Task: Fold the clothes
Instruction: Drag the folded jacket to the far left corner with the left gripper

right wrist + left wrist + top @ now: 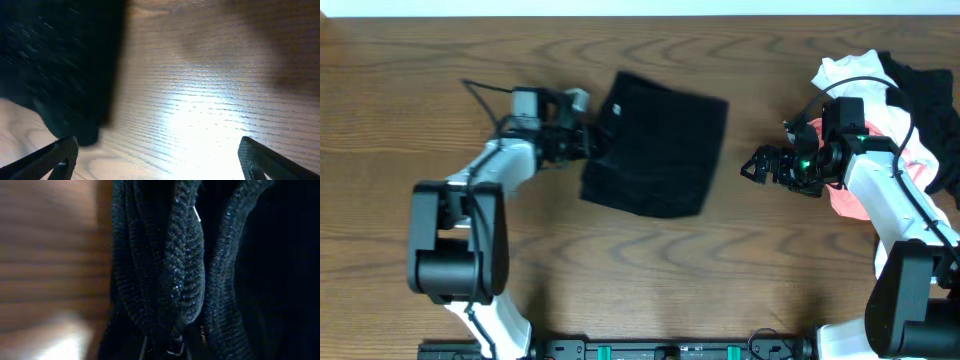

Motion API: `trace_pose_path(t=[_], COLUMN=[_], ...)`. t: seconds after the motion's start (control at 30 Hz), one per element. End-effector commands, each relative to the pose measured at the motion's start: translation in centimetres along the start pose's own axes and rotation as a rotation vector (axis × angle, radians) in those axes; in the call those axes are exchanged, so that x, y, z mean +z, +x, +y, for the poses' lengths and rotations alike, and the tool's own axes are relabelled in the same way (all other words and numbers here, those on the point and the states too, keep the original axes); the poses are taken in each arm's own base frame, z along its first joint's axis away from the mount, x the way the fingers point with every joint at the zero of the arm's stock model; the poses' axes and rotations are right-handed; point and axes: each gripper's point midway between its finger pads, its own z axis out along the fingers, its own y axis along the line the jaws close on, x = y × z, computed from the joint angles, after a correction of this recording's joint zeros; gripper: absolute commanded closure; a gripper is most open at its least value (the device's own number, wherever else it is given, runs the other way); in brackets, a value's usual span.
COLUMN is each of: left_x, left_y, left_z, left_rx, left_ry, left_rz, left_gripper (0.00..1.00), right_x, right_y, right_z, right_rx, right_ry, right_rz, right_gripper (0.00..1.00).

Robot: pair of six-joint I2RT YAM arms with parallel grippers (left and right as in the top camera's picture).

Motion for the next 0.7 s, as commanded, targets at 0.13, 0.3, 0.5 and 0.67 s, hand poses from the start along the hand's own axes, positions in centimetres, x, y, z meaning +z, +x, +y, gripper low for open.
trace_pose_path(t=[0.13,0.3,0.5,0.67], left_x=[-7.7,-13.4,-18.7,-21.9], left_y=[-7.8,-9.5,-6.9,-2.6], left_z=[8.1,13.9,19.9,23.7], left_rx=[-0.189,-0.403,-0.651,-0.849], left_ry=[-0.128,-0.177,-0.235,-0.316], left_rz=[-0.277,-0.439,-0.495,-0.478], left_gripper=[0.94,0.94,0.94,0.94], right_x=[-0.2,-0.2,-0.2,-0.3], right_y=[-0.1,-0.1,-0.1,-0.6], right_z=[0.2,0.2,0.2,0.5], right_rx=[-0.019,-0.018,-0.020,-0.031], right_ry=[-0.012,-0.012,-0.012,-0.028], right_rz=[-0.006,-0.006,-0.009,-0.028], right_gripper=[0.01,0.01,0.01,0.01])
